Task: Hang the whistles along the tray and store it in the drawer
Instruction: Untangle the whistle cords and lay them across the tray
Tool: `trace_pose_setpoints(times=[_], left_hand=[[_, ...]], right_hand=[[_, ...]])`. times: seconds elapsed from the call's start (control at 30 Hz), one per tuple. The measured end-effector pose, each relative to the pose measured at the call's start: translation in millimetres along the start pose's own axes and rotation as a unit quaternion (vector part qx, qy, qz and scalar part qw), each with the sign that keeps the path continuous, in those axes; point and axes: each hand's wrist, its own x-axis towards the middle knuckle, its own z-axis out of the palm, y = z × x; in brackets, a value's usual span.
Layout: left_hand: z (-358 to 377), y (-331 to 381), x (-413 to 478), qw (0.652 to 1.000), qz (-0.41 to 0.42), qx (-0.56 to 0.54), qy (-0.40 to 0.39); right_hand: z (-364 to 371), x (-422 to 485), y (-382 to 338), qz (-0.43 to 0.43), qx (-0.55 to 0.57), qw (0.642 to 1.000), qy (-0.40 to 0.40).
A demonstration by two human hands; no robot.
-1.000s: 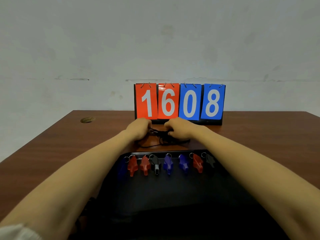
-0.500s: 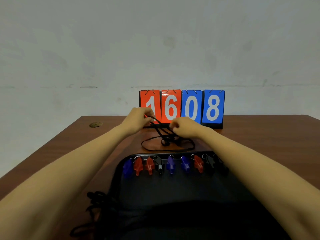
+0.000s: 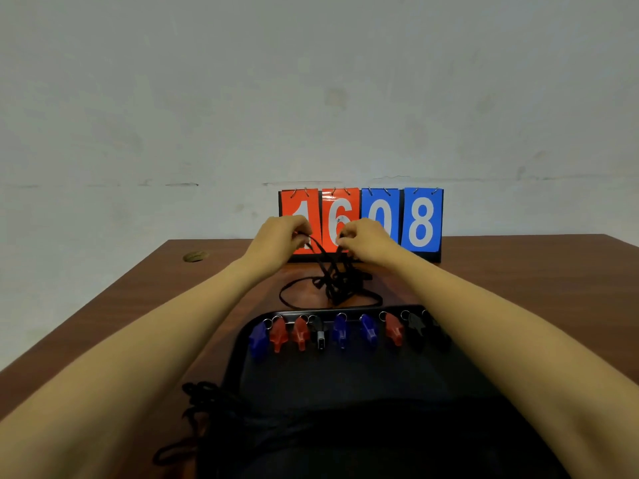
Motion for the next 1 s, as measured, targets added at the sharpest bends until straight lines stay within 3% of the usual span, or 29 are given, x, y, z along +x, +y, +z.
trace_pose_setpoints(times=[0.1, 0.23, 0.3, 0.4, 0.5, 0.6, 0.73, 0.8, 0.93, 1.0], left_hand=[[3.2, -22.3, -3.0, 0.983, -0.052, 0.153, -0.083], [9.5, -22.0, -11.2, 0.910, -0.172, 0.261, -0.273], [9.1, -4.6, -8.8, 0.941, -0.157, 0.195, -0.227], [8.9, 30.9, 5.1, 0.992, -0.083, 0.006, -0.099], [10.7, 68.1, 19.6, 0.988, -0.047, -0.134, -0.067], [10.5, 85.7, 26.8, 0.974, -0.052, -0.210, -0.064], [8.7, 69.3, 27.7, 0.985, -0.062, -0.143, -0.069], [9.0, 53.5, 23.4, 0.988, -0.074, -0.075, -0.115], [11.2, 29.1, 11.9, 0.961, -0.120, -0.006, -0.249], [10.7, 26.1, 8.2, 0.956, -0.152, 0.021, -0.251]], right_hand=[[-15.6, 1.3, 7.4, 0.039, -0.036, 0.994, 0.095], [-37.5, -1.3, 8.6, 0.040, 0.055, 0.988, 0.141], [-46.4, -4.8, 3.4, 0.019, 0.104, 0.985, 0.133], [-57.5, -11.6, -7.6, -0.013, 0.192, 0.977, 0.090], [-68.4, -18.0, -17.5, -0.060, 0.230, 0.970, 0.056], [-80.5, -22.9, -20.2, -0.073, 0.257, 0.960, 0.085], [-100.9, -28.0, -12.8, -0.035, 0.328, 0.929, 0.168], [-111.8, -30.4, -8.8, -0.021, 0.357, 0.909, 0.216], [-124.3, -34.8, -8.3, -0.024, 0.380, 0.883, 0.275], [-127.6, -35.0, -9.6, -0.023, 0.386, 0.871, 0.304]])
